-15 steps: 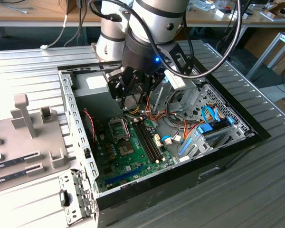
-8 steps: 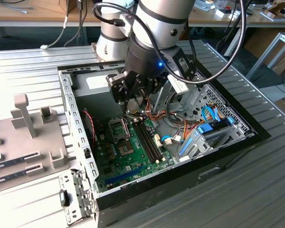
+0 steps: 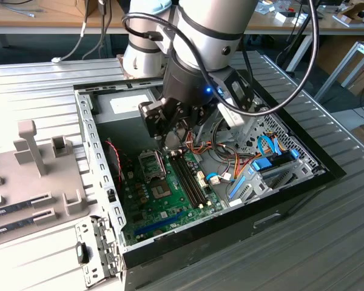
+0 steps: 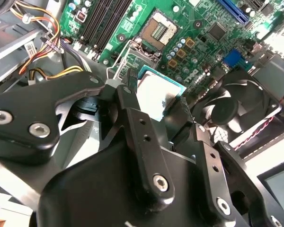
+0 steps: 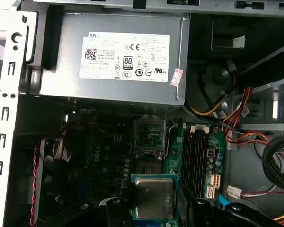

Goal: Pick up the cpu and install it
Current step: 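Place the cpu into insertion slot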

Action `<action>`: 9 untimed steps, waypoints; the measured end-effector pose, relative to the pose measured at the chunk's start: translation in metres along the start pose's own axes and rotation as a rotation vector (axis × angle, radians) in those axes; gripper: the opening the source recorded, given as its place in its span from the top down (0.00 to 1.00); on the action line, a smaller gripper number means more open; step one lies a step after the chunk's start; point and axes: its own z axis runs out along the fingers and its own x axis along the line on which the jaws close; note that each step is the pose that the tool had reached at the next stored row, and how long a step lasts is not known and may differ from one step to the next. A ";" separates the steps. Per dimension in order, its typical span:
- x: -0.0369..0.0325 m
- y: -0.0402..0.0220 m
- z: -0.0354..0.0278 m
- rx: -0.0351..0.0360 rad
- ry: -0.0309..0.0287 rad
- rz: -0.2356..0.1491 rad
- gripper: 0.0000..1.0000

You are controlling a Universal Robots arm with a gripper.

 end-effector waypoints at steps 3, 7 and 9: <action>-0.0001 -0.0032 0.0016 0.0000 -0.0001 0.000 0.53; -0.0001 -0.0081 0.0038 0.0000 0.0000 0.000 0.53; -0.0001 -0.0113 0.0057 0.0000 0.0000 0.000 0.53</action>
